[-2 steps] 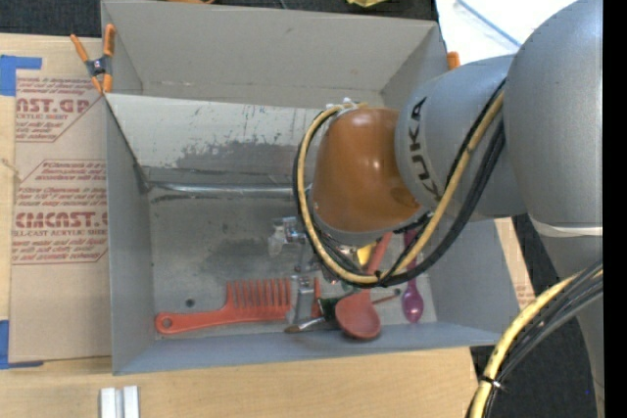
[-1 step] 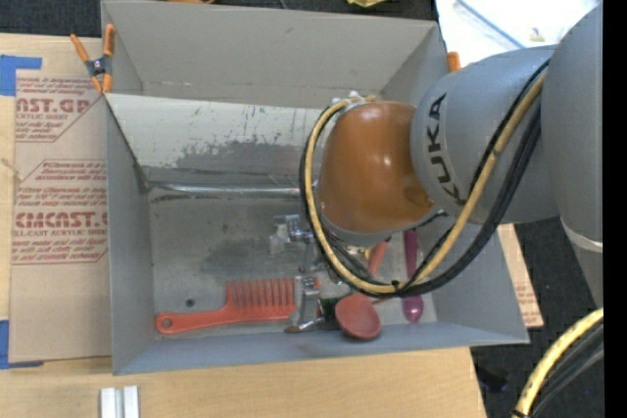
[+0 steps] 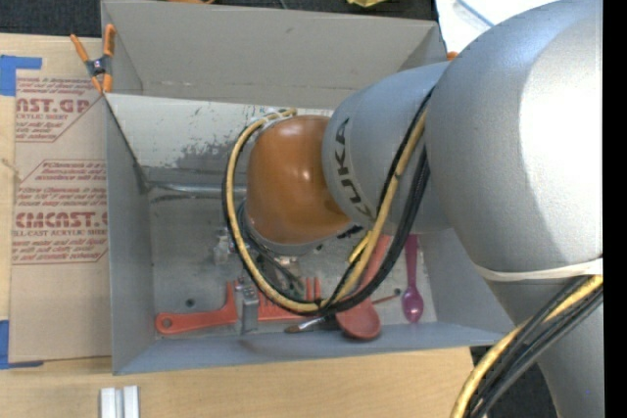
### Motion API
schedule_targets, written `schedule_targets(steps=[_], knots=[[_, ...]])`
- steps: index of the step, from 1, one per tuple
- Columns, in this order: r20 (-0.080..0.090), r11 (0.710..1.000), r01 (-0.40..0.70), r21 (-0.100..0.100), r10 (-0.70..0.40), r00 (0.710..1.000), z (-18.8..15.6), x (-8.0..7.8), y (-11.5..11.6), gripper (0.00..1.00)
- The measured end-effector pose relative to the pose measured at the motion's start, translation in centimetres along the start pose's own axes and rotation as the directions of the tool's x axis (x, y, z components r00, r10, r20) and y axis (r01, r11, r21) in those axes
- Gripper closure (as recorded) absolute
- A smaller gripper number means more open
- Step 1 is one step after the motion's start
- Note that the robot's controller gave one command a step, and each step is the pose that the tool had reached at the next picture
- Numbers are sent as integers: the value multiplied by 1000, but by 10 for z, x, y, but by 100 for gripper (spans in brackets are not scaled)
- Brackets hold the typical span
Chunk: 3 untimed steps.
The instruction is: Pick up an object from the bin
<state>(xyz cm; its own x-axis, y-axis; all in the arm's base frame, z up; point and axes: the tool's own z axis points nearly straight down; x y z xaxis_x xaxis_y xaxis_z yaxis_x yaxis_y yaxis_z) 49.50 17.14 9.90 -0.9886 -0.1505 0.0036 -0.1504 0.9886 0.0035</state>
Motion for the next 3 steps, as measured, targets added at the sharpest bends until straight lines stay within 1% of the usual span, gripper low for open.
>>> schedule_targets(steps=[1, 2, 3], knots=[[19, 989, 145, 7, -146, 989, 29, -4, 28, 0], [1, 999, -43, -1, 43, 999, 29, -2, 38, 100], [1, 999, -44, -1, 44, 999, 29, -2, 38, 100]])
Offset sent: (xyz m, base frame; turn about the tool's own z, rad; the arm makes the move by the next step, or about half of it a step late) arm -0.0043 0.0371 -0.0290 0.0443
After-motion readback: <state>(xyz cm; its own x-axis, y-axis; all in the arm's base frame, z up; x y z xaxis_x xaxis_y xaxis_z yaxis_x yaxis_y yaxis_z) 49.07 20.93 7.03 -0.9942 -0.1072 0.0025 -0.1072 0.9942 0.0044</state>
